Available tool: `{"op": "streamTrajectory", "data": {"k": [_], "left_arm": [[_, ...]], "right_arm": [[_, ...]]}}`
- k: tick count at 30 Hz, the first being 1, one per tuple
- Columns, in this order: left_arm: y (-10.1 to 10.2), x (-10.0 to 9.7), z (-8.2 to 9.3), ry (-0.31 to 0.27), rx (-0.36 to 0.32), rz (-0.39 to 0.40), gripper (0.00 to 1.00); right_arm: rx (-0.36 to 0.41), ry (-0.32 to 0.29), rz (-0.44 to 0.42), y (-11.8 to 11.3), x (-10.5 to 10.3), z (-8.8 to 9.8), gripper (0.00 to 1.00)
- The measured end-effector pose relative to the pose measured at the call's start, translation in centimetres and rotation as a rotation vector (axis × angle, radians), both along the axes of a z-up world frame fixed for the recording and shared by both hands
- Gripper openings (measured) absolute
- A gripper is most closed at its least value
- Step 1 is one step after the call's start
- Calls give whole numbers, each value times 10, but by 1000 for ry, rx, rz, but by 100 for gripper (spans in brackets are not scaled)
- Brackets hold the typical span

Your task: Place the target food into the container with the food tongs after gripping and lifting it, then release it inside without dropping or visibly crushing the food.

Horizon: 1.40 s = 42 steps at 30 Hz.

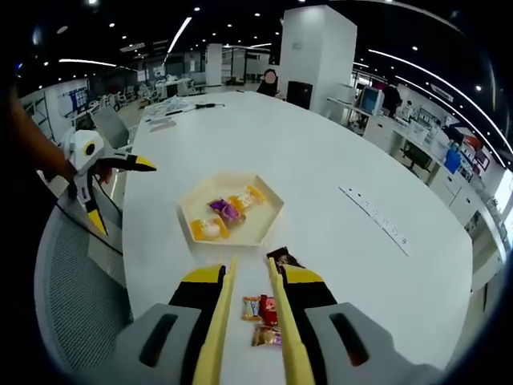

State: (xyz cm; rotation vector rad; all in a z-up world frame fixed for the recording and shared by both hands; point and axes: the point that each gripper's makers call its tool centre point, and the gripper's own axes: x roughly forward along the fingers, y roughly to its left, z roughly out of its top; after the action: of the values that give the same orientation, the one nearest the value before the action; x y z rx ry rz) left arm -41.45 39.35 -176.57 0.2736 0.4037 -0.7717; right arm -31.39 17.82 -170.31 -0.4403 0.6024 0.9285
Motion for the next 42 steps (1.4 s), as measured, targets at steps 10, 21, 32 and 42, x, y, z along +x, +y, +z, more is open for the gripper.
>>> {"op": "streamTrajectory", "data": {"k": [10, 21, 32, 42], "left_arm": [[1, 1, 1, -4, -6, 4, 100], [0, -1, -1, 4, 6, -2, 100], [2, 1, -3, 8, 17, 5, 100], [3, 2, -4, 14, 17, 15, 100]], "right_arm": [[-11, 26, -5, 1, -6, -35, 25], [-21, 48, -10, -9, -5, -74, 24], [-77, 87, 11, -9, -4, -107, 24], [-125, 98, 30, -13, -2, -121, 24]]}}
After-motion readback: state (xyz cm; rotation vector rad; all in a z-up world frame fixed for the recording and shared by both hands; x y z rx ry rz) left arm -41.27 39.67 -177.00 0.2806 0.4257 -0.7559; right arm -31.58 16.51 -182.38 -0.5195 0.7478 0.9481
